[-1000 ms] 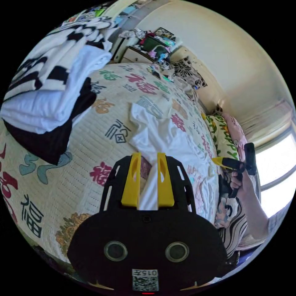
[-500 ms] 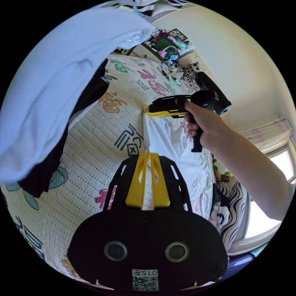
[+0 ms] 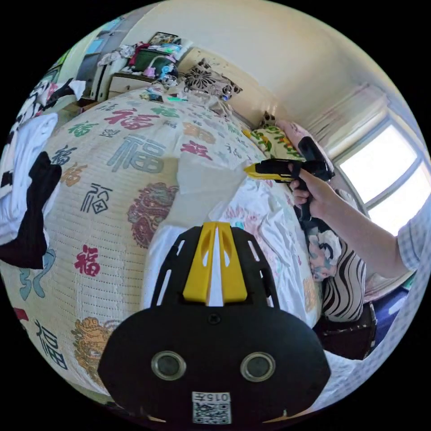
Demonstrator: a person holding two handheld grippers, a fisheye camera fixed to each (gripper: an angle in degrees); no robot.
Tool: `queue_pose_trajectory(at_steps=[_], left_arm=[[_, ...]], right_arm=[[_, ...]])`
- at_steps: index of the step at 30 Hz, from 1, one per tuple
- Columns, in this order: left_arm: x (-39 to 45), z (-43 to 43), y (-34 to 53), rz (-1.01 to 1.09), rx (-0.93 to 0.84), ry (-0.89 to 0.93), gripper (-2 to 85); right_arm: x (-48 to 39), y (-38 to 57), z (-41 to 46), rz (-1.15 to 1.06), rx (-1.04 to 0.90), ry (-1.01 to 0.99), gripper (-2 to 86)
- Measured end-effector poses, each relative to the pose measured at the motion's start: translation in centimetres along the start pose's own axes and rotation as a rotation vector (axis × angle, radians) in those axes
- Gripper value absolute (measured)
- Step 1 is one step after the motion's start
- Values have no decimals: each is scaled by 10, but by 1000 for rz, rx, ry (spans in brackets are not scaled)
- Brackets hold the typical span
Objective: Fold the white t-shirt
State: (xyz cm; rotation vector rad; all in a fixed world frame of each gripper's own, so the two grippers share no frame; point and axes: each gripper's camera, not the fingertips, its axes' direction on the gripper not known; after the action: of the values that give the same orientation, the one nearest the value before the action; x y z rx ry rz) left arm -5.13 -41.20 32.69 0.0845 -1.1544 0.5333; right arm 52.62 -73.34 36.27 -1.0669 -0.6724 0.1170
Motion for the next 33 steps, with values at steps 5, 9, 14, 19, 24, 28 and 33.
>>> queue_pose_trajectory(at_steps=[5,9,14,19,24,28,33], left_arm=[[51,59,14,66,-213,-50,-8],[72,62,0,64,-189,-6,-7],[105,89,-44,157,-158,-20,-6],[114,157,-62,271,-463,-61,-3],[143,146,-134,420,-400,-38,47],[157,187,-219,426,-368,-139,115],[173,268,-254,461,-561,-239,97]], right_arm=[[65,62,-27,233,28,-25,27],[83,88,-46,287,19,39,63],[70,98,-77,139,132,60,16],[97,93,-57,144,-120,-94,2],[106,121,-148,-11,92,-52,41],[144,133,-203,157,75,296,123],[168,144,-208,223,-5,278,98]])
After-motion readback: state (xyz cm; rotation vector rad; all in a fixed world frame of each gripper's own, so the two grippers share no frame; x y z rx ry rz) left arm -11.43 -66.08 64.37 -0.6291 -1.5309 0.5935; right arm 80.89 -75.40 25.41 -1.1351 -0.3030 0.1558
